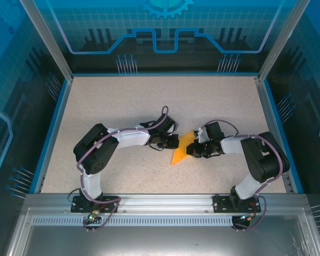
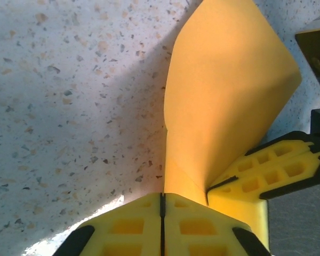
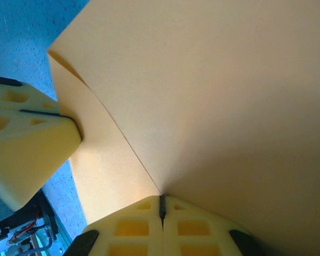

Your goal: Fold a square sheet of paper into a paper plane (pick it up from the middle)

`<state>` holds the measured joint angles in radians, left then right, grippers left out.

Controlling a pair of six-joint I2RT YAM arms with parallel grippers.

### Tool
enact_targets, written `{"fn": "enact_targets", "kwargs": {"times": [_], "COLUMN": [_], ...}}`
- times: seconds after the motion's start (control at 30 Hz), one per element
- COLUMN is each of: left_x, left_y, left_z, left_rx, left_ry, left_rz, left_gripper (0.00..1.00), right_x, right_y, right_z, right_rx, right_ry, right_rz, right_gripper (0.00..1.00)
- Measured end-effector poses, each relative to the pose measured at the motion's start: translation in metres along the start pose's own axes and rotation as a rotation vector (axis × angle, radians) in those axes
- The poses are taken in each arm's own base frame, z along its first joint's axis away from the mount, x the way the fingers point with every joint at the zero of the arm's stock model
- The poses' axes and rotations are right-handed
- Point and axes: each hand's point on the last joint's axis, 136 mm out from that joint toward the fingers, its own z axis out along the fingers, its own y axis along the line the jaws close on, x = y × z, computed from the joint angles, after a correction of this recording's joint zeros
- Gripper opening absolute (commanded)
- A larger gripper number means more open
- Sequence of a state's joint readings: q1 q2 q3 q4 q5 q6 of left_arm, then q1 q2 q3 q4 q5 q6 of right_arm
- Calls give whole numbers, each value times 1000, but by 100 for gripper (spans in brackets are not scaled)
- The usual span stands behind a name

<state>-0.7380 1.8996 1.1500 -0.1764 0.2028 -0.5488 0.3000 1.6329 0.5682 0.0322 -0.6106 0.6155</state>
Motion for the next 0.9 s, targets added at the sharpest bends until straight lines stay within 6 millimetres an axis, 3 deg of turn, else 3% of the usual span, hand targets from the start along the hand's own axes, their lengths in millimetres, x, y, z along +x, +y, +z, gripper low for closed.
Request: {"fn": "enact_targets", "kwargs": {"times": [0.33, 0.53, 0.67, 0.9], "left_x": [0, 19, 31, 36], "left_y": [-5, 5, 10, 3], "left_z": [-2, 3, 3, -2], "left_rx": [-28, -24, -21, 8], "left_ry": [3, 44, 71, 68], "left_rz": [42, 26, 21, 16], "left_gripper": [24, 26, 24, 13], "right_x": [0, 0, 0, -1], "right_y": [0, 0, 0, 0], "right_z": [0, 0, 0, 0], "right_rx": [-1, -1, -3, -9], "right_ry": [0, -1, 0, 2], "right_rz": [0, 0, 2, 4], "right_gripper": [1, 0, 0, 0]}}
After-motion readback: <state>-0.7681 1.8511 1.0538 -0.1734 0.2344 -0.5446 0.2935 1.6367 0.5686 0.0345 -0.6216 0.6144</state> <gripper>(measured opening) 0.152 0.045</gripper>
